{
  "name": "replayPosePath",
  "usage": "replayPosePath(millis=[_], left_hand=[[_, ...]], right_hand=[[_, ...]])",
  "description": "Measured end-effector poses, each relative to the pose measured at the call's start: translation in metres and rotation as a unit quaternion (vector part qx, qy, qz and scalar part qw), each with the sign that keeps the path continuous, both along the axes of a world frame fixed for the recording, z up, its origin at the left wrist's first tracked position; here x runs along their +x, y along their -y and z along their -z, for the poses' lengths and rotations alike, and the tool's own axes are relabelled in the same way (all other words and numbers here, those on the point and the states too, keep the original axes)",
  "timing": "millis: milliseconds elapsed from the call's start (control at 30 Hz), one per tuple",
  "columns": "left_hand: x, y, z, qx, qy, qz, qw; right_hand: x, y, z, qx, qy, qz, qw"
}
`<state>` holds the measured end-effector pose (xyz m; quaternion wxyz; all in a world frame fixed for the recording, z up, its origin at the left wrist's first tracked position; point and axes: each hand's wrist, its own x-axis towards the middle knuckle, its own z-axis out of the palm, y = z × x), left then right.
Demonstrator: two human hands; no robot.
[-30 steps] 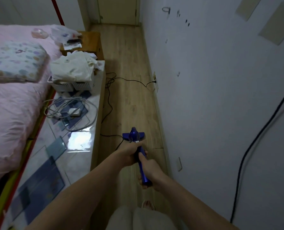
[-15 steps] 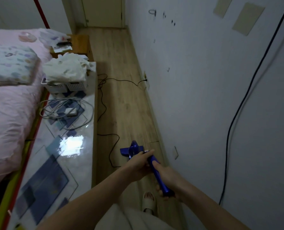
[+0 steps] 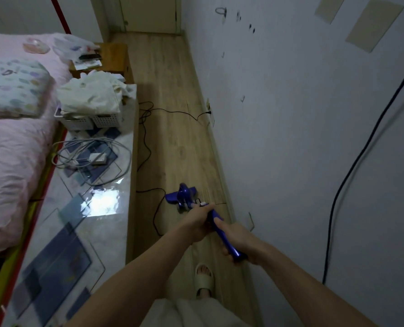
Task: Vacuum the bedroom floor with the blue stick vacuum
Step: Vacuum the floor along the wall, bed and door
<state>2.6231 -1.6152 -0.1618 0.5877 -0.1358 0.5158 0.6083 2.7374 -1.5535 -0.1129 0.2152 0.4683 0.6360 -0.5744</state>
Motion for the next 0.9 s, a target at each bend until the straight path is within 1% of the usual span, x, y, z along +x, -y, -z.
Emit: replayPosePath(millis=[100, 200, 367, 467, 567, 700, 900], left_hand=[[-0.023, -0.031, 0.006, -0.020, -0.019, -0.029, 0.999], [-0.061, -0.057, 0.012, -0.041, -0.034, -0.041, 0.998], [-0.120, -0.094, 0.016, -0.032, -0.040, -0.058, 0.997], [-0.148, -0.116, 0.020, -0.044, -0.054, -0.081, 0.994], [-0.170, -0.127, 0.024, -0.065, -0.063, -0.100, 0.991], [-0.190, -0.130, 0.035, -0.061, -0.068, -0.101, 0.991], [-0.191, -0.129, 0.036, -0.070, -0.071, -0.111, 0.989]], right_hand=[[-0.028, -0.036, 0.006, -0.002, 0.004, -0.028, 1.000], [-0.064, -0.061, 0.010, -0.031, -0.014, -0.035, 0.999], [-0.127, -0.106, 0.023, -0.045, -0.027, -0.056, 0.997], [-0.157, -0.127, 0.035, -0.058, -0.035, -0.051, 0.996], [-0.182, -0.137, 0.053, -0.077, -0.042, -0.051, 0.995], [-0.204, -0.140, 0.071, -0.077, -0.045, -0.054, 0.995], [-0.208, -0.142, 0.068, -0.082, -0.030, -0.082, 0.993]])
